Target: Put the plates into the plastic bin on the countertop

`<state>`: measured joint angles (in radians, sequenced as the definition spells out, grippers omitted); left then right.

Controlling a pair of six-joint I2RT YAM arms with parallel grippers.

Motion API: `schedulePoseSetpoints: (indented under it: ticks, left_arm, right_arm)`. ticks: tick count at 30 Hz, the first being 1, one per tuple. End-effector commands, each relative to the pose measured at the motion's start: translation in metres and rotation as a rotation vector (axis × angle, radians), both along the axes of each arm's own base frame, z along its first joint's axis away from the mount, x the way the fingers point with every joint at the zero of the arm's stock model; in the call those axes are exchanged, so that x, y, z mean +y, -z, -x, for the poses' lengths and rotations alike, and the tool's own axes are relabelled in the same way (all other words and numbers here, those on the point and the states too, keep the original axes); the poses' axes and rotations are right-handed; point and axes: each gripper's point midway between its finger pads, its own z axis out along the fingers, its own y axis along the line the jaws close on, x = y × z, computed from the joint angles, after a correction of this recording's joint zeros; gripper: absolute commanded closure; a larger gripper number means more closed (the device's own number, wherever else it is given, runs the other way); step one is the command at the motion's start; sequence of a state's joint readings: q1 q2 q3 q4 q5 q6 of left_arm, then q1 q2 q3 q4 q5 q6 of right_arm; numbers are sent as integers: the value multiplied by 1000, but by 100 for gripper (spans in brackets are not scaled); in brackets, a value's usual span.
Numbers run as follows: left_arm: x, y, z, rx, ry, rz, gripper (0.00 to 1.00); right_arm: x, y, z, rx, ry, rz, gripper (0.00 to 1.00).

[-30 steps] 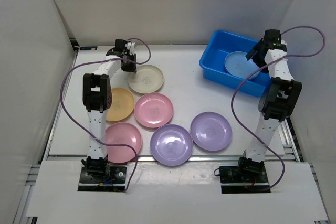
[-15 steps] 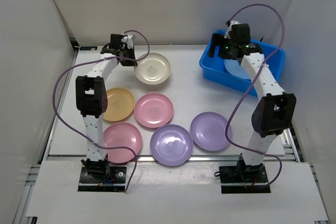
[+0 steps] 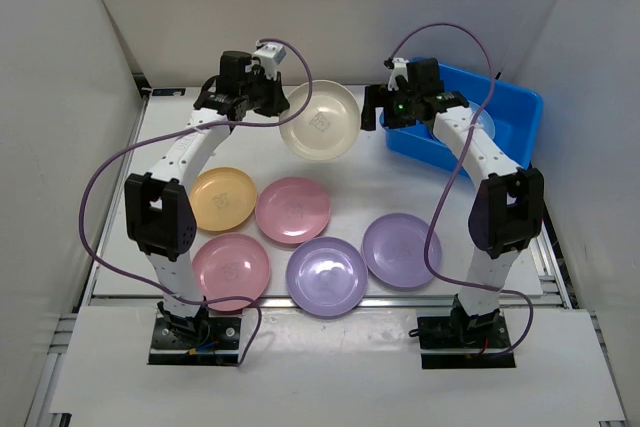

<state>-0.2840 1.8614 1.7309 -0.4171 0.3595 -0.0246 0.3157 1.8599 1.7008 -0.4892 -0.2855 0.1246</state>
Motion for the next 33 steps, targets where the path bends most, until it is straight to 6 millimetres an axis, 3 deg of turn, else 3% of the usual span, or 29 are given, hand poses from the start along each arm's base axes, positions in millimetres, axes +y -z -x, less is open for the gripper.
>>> schedulePoseSetpoints:
  ticks: [1, 5, 9, 14, 16, 19, 25, 28, 29, 31, 33]
  left_arm:
    - [-14, -5, 14, -3, 22, 4, 90]
    - [-17, -7, 17, -10, 10, -5, 90]
    - [-7, -12, 16, -28, -45, -28, 90]
    - [-8, -5, 24, -11, -31, -27, 90]
    - [-7, -3, 25, -6, -31, -30, 90]
    - [-11, -6, 26, -10, -14, -21, 90]
    - [-24, -28, 32, -61, 52, 34, 90]
    - [-26, -33, 35, -70, 68, 46, 90]
    - [-27, -34, 35, -71, 70, 50, 90]
    - [-28, -34, 35, -74, 75, 50, 90]
    - [-30, -34, 35, -75, 86, 57, 90]
  right_arm:
    - [21, -27, 13, -55, -103, -111, 2]
    - [8, -24, 16, -47, -39, -54, 2]
    - [-19, -40, 15, -97, 64, 14, 2]
    - [-37, -57, 8, -151, 149, 36, 2]
    - [-37, -61, 4, -156, 153, 37, 2]
    - [-19, -62, 11, -131, 56, -18, 2]
    - [12, -33, 21, -31, -78, -108, 7]
    - [23, -24, 21, 0, -126, -145, 21]
    - [24, -26, 22, 4, -132, -158, 34]
    - [29, -28, 22, 4, -148, -184, 48]
    - [31, -27, 21, 10, -145, -187, 75]
